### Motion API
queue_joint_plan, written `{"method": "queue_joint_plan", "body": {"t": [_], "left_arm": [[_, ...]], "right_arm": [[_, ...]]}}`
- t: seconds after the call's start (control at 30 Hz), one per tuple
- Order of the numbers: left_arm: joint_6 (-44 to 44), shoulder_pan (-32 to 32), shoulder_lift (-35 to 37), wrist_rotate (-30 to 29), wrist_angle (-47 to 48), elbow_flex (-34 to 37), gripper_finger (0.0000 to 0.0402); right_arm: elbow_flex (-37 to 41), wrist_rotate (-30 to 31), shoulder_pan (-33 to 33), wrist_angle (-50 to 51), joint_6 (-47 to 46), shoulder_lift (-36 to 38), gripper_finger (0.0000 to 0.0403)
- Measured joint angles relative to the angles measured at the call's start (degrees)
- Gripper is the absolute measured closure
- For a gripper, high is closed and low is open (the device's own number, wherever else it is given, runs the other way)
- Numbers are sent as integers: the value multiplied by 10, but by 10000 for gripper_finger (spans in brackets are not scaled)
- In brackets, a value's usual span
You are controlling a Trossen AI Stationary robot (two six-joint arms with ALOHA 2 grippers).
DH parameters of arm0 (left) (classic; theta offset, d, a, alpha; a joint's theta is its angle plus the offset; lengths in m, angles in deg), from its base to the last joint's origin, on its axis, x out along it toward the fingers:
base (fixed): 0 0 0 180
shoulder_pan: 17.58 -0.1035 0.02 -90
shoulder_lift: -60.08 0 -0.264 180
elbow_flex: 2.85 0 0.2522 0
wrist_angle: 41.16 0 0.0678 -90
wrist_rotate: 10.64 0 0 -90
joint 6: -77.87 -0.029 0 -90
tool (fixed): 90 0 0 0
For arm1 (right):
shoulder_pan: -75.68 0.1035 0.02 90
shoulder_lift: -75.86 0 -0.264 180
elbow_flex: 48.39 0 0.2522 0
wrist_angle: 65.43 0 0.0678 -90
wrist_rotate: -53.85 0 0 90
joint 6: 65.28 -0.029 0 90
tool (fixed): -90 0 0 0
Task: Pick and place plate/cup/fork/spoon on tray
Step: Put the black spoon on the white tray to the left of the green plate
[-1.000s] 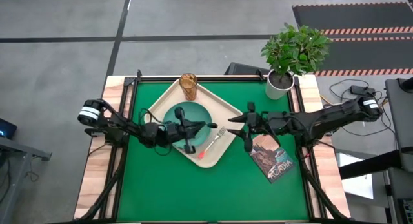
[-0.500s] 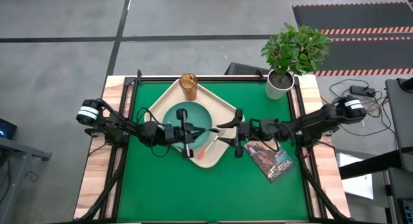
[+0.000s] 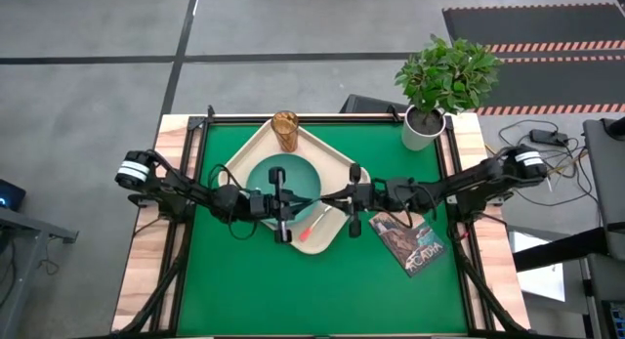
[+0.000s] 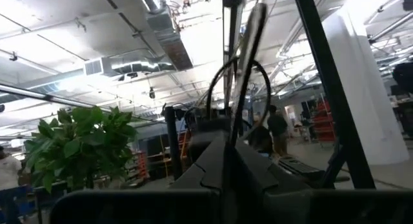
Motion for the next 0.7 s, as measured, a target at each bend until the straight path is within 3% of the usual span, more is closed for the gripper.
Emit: {"method": "queue_joint_plan", "body": {"t": [0.27,0.5,0.7], "left_arm": [[1,-1,11,-6,83,3,391],[2,-1,30,-20,152,9,303],[0,-1,52,-67,209,25,233]], "right_arm": [[0,-5,0,204,-66,117,394],[0,-12,1,360,-162,193,394],[0,-11,1,468,-246,234,395]]}}
